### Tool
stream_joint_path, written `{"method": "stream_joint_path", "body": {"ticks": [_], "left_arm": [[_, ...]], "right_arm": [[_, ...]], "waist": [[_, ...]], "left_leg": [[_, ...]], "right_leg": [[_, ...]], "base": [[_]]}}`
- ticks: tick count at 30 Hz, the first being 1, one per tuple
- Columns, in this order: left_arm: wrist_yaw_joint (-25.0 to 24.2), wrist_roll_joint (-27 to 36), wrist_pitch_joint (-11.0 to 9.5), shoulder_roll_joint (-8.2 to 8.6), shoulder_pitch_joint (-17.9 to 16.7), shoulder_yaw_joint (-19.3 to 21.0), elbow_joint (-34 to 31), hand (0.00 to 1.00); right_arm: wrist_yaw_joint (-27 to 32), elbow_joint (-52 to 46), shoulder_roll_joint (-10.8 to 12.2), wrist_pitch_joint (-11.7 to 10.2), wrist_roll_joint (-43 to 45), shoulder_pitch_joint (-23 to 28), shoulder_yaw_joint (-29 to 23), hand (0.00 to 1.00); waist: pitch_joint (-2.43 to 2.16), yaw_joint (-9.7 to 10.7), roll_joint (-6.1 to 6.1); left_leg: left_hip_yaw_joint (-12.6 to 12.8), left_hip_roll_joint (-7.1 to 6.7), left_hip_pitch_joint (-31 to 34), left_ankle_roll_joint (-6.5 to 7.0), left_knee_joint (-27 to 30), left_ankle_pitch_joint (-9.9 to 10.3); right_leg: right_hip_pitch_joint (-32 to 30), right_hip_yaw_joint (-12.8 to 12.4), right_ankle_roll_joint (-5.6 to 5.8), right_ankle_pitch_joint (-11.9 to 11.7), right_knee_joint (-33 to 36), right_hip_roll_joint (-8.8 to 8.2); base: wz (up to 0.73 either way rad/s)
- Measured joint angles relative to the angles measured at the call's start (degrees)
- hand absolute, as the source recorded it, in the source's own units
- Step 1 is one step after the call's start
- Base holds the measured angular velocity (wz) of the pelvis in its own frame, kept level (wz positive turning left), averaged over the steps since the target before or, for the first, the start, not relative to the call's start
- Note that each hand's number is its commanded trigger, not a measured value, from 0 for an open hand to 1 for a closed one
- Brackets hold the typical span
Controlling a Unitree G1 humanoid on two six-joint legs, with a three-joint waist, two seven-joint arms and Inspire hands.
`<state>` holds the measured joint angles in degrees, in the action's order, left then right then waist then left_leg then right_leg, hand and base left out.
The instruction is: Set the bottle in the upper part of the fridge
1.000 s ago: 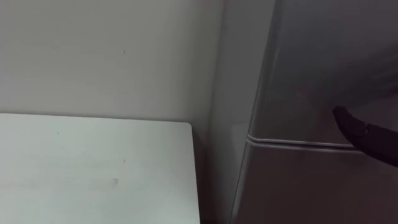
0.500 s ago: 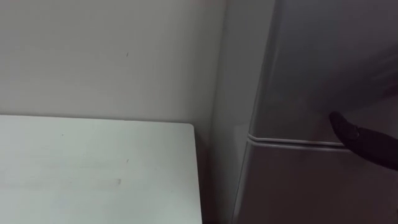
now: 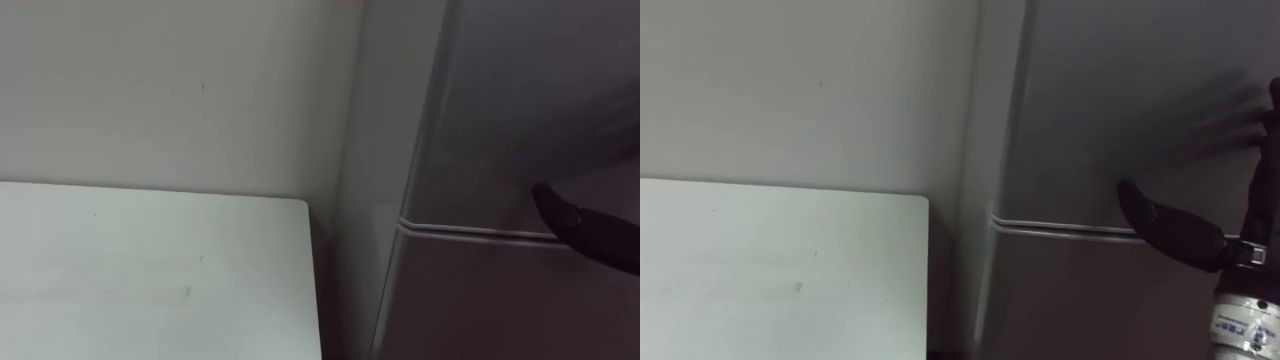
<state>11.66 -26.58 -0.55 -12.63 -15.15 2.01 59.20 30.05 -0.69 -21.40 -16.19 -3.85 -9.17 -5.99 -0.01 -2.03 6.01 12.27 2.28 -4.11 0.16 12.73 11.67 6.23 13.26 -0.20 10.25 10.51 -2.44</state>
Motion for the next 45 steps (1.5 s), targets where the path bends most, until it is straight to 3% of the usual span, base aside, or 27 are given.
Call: {"method": "stream_joint_path", "body": {"ticks": [4,8,13,18,24,32,39,41,45], "left_arm": [[0.09,-0.14,0.0,0.02,-0.95,1.21,-0.01,0.0],[0.89,-0.36,-0.08,0.1,-2.03,4.57,-0.33,0.0],[1.88,0.09,0.07,0.23,-3.31,4.8,-2.13,0.0],[4.33,0.1,0.02,0.47,-2.69,4.8,-1.73,0.0],[5.57,0.08,0.14,0.73,-2.2,4.57,-1.92,0.0],[6.8,0.07,0.23,1.05,-1.14,4.45,-1.91,0.0],[7.74,0.26,0.78,2.87,-1.26,4.32,-1.74,0.0],[7.74,1.74,0.84,3.7,-1.37,4.3,-1.63,0.0],[7.77,4.04,0.56,4.38,-1.27,4.31,0.15,0.0]], "right_arm": [[-0.4,0.0,-2.51,0.17,-0.79,0.94,-1.09,0.0],[0.0,1.48,-2.64,1.4,-3.65,2.67,-7.55,0.0],[3.64,5.97,-2.88,3.1,-11.48,4.29,-11.74,0.0],[4.08,8.78,-2.91,4.47,-17.55,9.42,-11.94,0.0],[5.08,9.48,-2.74,5.19,-21.08,15.59,-12.58,0.0],[6.73,18.53,4.52,5.81,-23.45,19.32,-12.09,0.0],[5.14,28.05,8.22,6.39,-22.74,19.97,-8.48,0.0],[2.94,31.01,9.59,7.54,-22.73,21.43,-6.29,0.0],[0.47,37.86,11.22,7.59,-22.69,22.1,-4.35,0.0]], "waist": [[-0.29,0.35,-0.55],[-0.52,0.83,-0.82],[-0.49,1.95,-0.82],[-0.43,3.0,-0.8],[0.01,3.36,-2.09],[-0.02,3.47,-2.68],[-0.35,3.89,-3.67],[-0.46,3.77,-3.96],[-0.46,3.86,-4.05]], "left_leg": [[-0.28,-0.06,-0.11,0.09,-0.02,-0.03],[-1.03,-0.56,-0.5,0.17,-0.25,-0.06],[-1.44,-0.86,-0.43,0.31,-0.9,-0.21],[-1.4,-1.01,-0.57,0.32,-1.14,-0.24],[-0.39,-0.92,-0.66,0.29,-2.09,-0.21],[0.34,-0.98,-0.45,0.3,-2.45,-0.22],[0.36,-1.09,-1.13,0.29,-3.08,-0.21],[0.41,-1.09,-1.3,0.29,-3.09,-0.21],[0.45,-1.14,-1.54,0.29,-3.09,-0.21]], "right_leg": [[0.06,0.33,0.06,0.01,0.03,-0.23],[1.24,1.14,0.27,0.08,-0.65,-0.35],[1.08,1.15,0.48,0.17,-0.88,-0.4],[1.14,0.99,0.59,0.15,-0.74,-0.4],[0.6,0.3,0.68,0.26,-0.99,-0.37],[-0.53,-0.71,0.76,0.5,-0.6,-0.4],[-0.16,-1.21,0.83,0.56,-0.81,-0.34],[-0.15,-1.29,0.84,0.57,-0.8,-0.33],[-0.13,-1.47,0.85,0.58,-0.73,-0.38]], "base": [[0.03],[0.12],[0.05],[0.0],[-0.06],[-0.05],[0.0],[0.0],[-0.01]]}}
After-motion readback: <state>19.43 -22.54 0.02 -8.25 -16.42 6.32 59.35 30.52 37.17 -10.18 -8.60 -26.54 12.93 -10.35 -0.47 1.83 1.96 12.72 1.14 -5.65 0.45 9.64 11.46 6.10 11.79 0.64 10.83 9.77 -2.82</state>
